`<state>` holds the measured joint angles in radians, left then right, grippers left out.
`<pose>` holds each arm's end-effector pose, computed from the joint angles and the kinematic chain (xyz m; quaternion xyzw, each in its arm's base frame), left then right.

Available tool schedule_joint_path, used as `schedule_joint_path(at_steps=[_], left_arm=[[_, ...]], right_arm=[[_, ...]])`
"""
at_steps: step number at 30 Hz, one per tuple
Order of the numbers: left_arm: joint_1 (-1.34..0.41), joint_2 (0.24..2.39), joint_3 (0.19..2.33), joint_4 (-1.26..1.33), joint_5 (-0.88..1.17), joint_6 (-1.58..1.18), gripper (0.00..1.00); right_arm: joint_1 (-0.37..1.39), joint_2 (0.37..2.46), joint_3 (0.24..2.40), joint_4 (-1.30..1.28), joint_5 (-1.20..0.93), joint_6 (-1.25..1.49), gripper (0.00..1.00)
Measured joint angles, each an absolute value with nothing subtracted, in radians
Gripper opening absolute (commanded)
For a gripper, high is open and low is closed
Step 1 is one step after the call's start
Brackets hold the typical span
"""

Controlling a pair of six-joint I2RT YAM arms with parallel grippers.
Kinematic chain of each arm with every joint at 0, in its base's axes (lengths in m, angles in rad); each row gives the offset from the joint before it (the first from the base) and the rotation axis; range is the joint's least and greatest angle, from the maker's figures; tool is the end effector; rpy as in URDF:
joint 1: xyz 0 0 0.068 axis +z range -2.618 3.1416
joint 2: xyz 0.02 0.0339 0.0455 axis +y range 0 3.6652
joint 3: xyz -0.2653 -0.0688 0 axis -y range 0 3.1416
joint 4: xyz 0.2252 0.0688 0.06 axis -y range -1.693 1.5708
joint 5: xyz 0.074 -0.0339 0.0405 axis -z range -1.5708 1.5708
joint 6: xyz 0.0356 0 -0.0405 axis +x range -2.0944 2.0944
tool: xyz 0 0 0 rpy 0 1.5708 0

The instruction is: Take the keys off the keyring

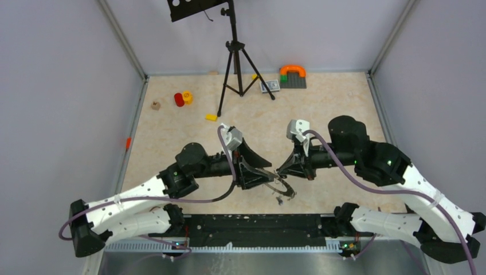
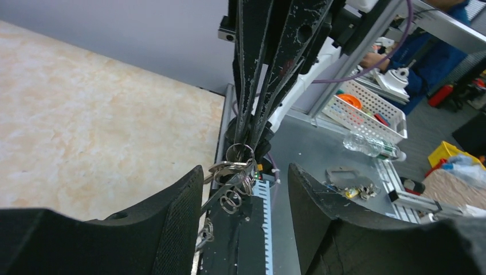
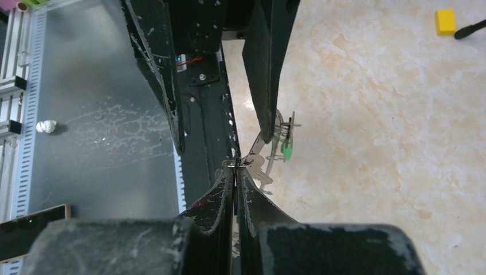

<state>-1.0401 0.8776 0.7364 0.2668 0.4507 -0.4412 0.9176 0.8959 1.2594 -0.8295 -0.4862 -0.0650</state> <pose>0.0813 -0.1692 0.3586 0.3503 0.5665 -0.6024 0.4399 0.0704 0.1194 0.4094 -0.5012 0.6689 0.3972 0.3790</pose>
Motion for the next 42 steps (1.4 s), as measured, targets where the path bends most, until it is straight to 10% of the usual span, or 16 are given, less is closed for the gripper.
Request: schedule_joint_path(at_steps=[23, 32, 42], left_arm=[[-1.056, 1.021, 0.737, 0.427, 0.692, -0.480, 0.43], [-1.068, 1.070, 0.747, 0.450, 0.702, -0.507, 0.00], [-1.069, 1.073, 0.916, 0.109, 0.705, -0.389, 0.00]], right_arm=[[0.918, 0.793, 1.264, -0.757, -0.523, -0.104, 0.00], [0.918, 0.785, 1.263, -0.744, -0.511, -0.103, 0.00], [0.918, 0.737, 1.243, -0.754, -0.455, -0.119, 0.00]])
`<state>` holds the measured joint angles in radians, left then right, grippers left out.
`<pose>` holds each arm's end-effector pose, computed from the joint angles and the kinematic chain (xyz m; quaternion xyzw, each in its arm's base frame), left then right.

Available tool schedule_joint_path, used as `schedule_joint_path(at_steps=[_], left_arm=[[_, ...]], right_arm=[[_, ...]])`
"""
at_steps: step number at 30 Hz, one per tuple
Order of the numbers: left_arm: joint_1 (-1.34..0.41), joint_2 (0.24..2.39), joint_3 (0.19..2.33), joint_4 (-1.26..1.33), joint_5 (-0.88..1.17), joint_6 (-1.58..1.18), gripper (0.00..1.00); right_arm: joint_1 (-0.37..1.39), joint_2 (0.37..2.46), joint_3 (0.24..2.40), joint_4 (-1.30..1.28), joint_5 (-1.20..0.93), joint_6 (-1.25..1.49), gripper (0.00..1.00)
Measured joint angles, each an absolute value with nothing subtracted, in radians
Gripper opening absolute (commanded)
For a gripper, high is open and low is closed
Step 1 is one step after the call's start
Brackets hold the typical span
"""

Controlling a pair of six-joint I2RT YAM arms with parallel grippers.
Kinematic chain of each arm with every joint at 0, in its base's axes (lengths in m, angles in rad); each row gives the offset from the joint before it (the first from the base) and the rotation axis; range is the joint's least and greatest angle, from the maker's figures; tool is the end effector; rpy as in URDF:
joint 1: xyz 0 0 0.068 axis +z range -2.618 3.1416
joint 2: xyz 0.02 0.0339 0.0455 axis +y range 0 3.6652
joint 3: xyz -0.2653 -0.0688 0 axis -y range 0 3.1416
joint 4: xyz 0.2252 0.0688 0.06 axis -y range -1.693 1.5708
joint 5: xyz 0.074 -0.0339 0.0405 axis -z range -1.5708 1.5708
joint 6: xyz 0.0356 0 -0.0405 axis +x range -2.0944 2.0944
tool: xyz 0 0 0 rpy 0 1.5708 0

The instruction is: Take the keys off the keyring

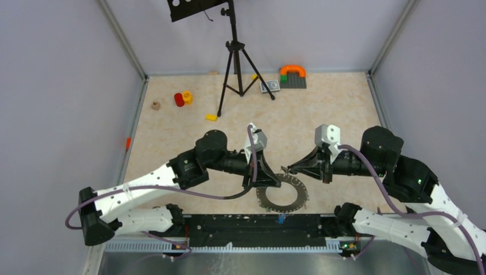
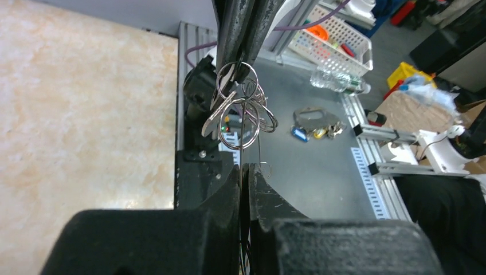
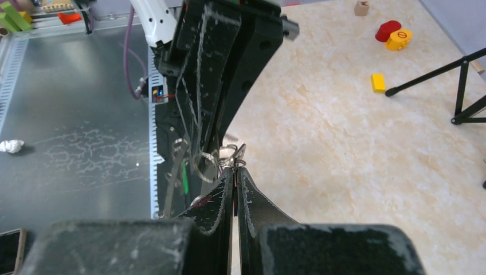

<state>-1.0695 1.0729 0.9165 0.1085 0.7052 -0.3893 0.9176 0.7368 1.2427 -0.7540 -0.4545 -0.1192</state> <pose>0.0884 -0.2094 0.3659 0.4512 0.5609 -0.6179 0.3162 0.0448 0.0843 0.4273 -0.5012 0.5993 0.3964 0.4822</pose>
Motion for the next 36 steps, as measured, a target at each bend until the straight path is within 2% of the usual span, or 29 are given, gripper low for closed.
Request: schedule_joint_path(at_steps=[7, 8, 15, 20, 22, 27, 30, 33, 36], left_arm=[[-1.069, 1.064, 1.123, -0.344, 0.633, -0.216, 0.00], [-1.070, 1.073, 1.184, -0.493, 0.586, -0.155, 0.00], [-1.073, 1.096, 1.207, -0.627, 0.534, -0.096, 0.00], [-1.073, 1.095, 1.201, -0.711, 0.474, -0.076, 0.07], [-1.073, 1.089, 1.187, -0.702, 0.454, -0.076, 0.00], [-1.073, 1.055, 1.129, -0.642, 0.436, -0.084, 0.00], [-1.073, 1.047, 1.125, -0.620, 0.454, -0.080, 0.00], [-1.073, 1.047, 1.129, -0.638, 0.511, -0.039, 0.00], [-1.073, 1.077, 1.191, -0.767, 0.579, 0.036, 0.00]], right_arm=[[0.918, 0.700, 1.177, -0.760, -0.440, -0.130, 0.00], [0.920, 0.702, 1.150, -0.738, -0.447, -0.128, 0.00], [0.920, 0.685, 1.124, -0.698, -0.448, -0.108, 0.00], [0.918, 0.670, 1.131, -0.684, -0.461, -0.093, 0.00], [0.918, 0.670, 1.147, -0.680, -0.476, -0.082, 0.00], [0.918, 0.690, 1.175, -0.674, -0.497, -0.065, 0.00], [0.918, 0.694, 1.163, -0.667, -0.470, -0.043, 0.27], [0.918, 0.687, 1.107, -0.647, -0.453, -0.021, 0.49], [0.918, 0.681, 1.016, -0.615, -0.450, 0.002, 0.54]])
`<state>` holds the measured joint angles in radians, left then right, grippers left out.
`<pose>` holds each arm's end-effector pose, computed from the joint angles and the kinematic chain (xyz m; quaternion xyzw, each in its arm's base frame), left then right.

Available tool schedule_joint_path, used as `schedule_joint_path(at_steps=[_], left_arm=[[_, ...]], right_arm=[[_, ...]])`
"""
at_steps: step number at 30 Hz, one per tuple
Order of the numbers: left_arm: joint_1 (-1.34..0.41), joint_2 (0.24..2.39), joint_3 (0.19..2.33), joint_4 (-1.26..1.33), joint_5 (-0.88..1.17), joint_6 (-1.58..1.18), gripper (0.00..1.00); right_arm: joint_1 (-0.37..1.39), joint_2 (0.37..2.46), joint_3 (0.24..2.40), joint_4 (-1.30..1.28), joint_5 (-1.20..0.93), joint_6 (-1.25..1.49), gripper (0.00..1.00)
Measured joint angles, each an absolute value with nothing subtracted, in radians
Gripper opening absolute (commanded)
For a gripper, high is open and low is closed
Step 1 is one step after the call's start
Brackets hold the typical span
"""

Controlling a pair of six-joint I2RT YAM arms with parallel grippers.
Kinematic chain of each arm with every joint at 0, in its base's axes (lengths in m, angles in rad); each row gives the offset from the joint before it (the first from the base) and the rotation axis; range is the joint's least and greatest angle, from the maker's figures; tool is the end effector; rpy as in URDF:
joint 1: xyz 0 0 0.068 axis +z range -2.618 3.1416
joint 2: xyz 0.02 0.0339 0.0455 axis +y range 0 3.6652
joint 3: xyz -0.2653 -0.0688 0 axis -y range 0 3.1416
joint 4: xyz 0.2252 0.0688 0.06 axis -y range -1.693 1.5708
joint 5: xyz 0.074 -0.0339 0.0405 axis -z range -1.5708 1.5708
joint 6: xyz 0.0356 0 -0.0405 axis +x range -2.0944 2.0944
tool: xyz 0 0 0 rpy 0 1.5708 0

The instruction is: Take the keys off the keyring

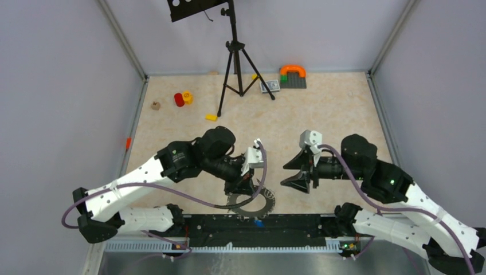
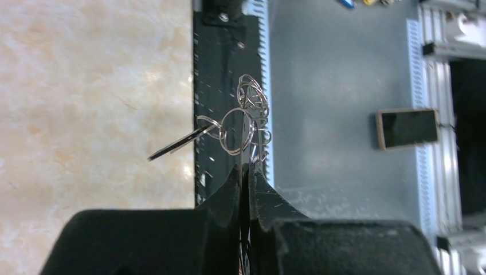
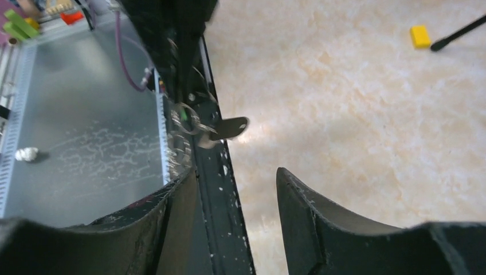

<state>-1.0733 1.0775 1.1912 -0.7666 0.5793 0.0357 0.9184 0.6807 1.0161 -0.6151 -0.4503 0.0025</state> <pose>0.0753 -0.1796 0.3693 0.5599 0.6638 -0.4329 0.2417 0.0537 0.0958 0.3820 -0.4647 0.6390 0.4203 0.4461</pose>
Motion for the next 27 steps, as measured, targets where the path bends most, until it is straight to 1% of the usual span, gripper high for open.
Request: schedule_joint_path(at_steps=[4, 6, 10, 13, 18, 22, 27], left_arm=[[-1.073, 1.189, 1.341, -0.970, 0.680, 0.124, 0.00], [-1.073, 1.256, 1.375, -1.053, 0.765, 0.183, 0.00], [-1.074, 1.333, 1.312, -1.133, 0.945, 0.300, 0.00], [-1.074, 1.316, 1.222, -1.111, 1.055, 0.350, 0.00], [-1.075, 1.235, 1.182, -0.965, 1.160, 0.331, 0.00], [-1.075, 1.202, 1.182, -0.844, 1.200, 0.299, 0.00], [-1.075, 1.209, 1.187, -0.768, 1.208, 0.281, 0.00]], right_arm=[[0.918, 0.652, 0.897, -0.550, -0.424, 0.037, 0.55], [0.918, 0.613, 0.828, -0.501, -0.401, 0.056, 0.55], [0.918, 0.520, 0.748, -0.429, -0.451, 0.056, 0.56], [0.918, 0.448, 0.704, -0.357, -0.556, 0.048, 0.60], [0.918, 0.386, 0.643, -0.202, -0.699, 0.070, 0.64], [0.918, 0.389, 0.558, -0.036, -0.748, 0.142, 0.64], [0.932, 0.437, 0.522, 0.078, -0.785, 0.192, 0.64]])
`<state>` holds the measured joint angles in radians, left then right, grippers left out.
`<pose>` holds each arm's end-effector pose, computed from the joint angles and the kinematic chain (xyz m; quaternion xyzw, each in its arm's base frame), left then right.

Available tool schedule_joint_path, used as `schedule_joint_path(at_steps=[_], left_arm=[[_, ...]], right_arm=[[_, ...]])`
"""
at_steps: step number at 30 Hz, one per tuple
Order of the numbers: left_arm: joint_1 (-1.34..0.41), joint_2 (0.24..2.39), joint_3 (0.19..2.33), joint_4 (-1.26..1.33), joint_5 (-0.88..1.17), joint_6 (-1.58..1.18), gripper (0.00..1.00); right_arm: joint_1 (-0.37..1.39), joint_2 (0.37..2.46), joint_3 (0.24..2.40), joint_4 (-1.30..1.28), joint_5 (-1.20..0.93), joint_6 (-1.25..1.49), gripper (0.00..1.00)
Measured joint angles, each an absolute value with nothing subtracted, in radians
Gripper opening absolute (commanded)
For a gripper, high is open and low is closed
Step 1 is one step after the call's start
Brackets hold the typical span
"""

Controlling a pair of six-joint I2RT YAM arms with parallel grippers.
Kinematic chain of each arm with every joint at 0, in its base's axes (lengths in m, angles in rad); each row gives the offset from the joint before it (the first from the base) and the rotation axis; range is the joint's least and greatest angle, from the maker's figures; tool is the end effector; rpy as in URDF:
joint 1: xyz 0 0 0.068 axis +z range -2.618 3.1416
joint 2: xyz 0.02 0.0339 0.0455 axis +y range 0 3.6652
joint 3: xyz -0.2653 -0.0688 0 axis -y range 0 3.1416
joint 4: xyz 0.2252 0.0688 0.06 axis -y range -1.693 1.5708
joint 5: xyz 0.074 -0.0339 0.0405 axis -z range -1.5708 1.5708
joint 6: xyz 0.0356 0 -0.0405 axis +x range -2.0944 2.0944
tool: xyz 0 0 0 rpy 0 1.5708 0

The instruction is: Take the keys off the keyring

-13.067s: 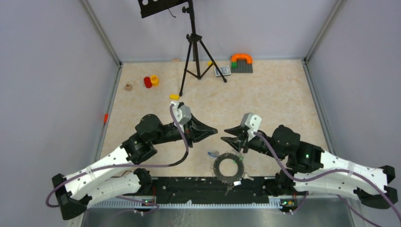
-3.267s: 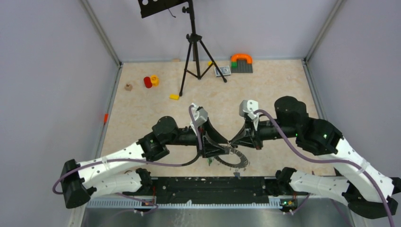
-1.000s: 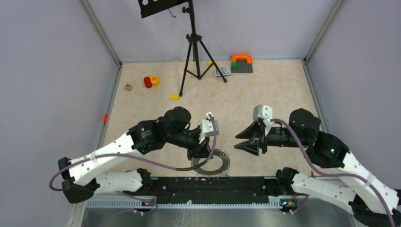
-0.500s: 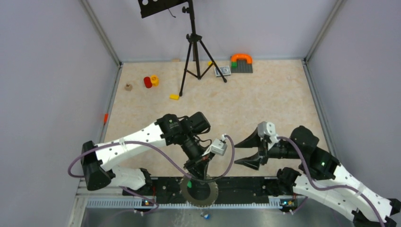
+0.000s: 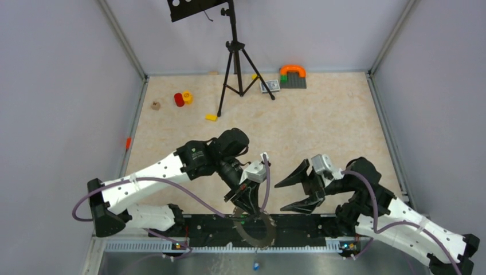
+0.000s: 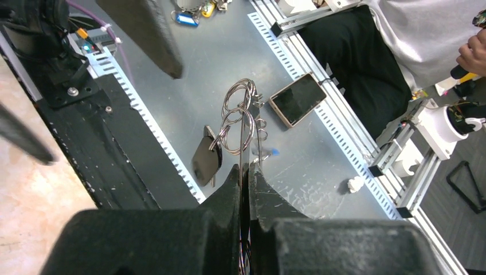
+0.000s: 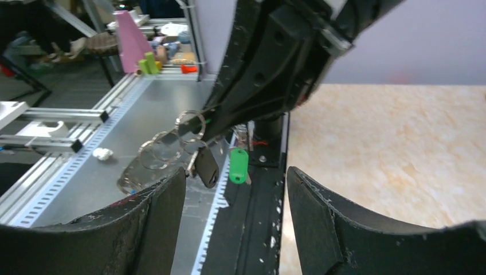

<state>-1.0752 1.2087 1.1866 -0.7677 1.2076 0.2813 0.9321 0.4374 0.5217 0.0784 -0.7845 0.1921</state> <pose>0.0723 -0.2036 0.3551 0.6459 0.4571 -0.6053 0.0860 0.0376 0.0928 0.3207 -0.4880 0.4523 0.5848 0.4641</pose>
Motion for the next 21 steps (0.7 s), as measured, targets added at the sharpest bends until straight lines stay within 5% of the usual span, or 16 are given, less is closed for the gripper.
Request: schedule_joint_path(at_steps=[21], left_arm=[[-1.075, 1.176, 1.225, -0.771, 1.174, 0.396, 0.00]], right_arm=[[1.156, 0.619, 0.558, 0.128, -0.821, 0.112, 0.64]])
